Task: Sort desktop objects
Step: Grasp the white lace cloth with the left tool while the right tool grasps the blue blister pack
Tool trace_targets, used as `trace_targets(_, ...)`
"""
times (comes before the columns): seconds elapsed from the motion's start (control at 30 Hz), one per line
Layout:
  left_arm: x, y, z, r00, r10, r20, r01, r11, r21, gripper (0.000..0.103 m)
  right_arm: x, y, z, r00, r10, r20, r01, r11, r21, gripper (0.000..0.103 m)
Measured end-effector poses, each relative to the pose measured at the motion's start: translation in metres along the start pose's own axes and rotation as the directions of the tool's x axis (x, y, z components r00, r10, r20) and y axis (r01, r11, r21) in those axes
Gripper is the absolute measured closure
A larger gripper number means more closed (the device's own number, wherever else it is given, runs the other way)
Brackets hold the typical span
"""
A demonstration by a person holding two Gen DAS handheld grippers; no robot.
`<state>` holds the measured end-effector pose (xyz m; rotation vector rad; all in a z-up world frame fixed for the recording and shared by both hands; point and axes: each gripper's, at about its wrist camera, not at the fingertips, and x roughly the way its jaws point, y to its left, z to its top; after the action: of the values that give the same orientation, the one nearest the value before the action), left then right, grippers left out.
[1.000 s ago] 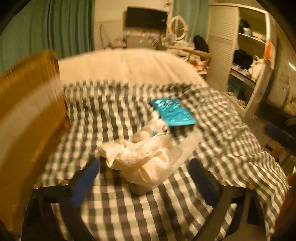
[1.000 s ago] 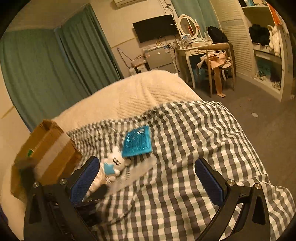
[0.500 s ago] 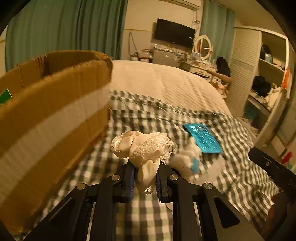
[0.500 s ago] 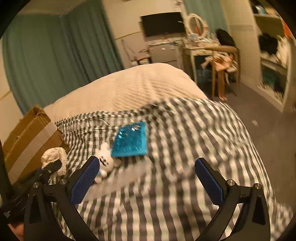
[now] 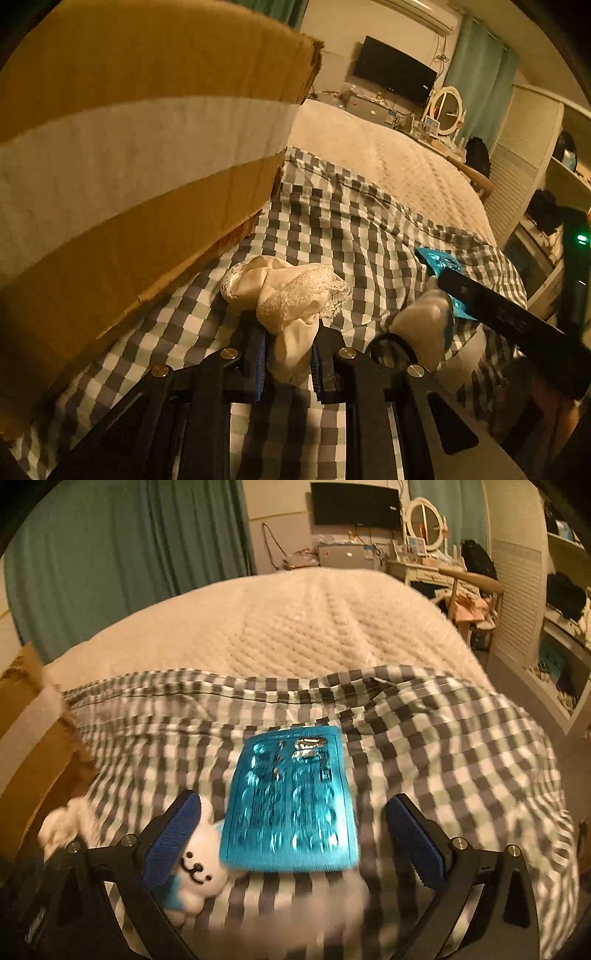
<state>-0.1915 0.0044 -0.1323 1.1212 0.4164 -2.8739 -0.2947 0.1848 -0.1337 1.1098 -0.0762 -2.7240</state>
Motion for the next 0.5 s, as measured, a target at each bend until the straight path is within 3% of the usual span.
trace_targets(0.27, 0.007, -0.013, -0.001, 1.000, 0.021, -0.016, -0.020, 0.999, 0.047, 0.084, 0.029, -0.007, -0.003, 0.998, -0.003, -0.057, 0.004, 0.999, 0.031, 0.003)
trace_targets(0.43, 0.007, -0.009, 0.002, 1.000, -0.003, -0.018, 0.003, 0.999, 0.035, 0.084, 0.015, -0.007, -0.007, 0.999, 0.012, -0.032, -0.012, 1.000, 0.026, 0.032)
trace_targets(0.5, 0.005, -0.005, 0.002, 0.999, -0.019, -0.028, 0.020, 1.000, 0.016, 0.084, 0.010, -0.011, -0.010, 0.999, 0.013, -0.041, -0.012, 1.000, 0.026, 0.032)
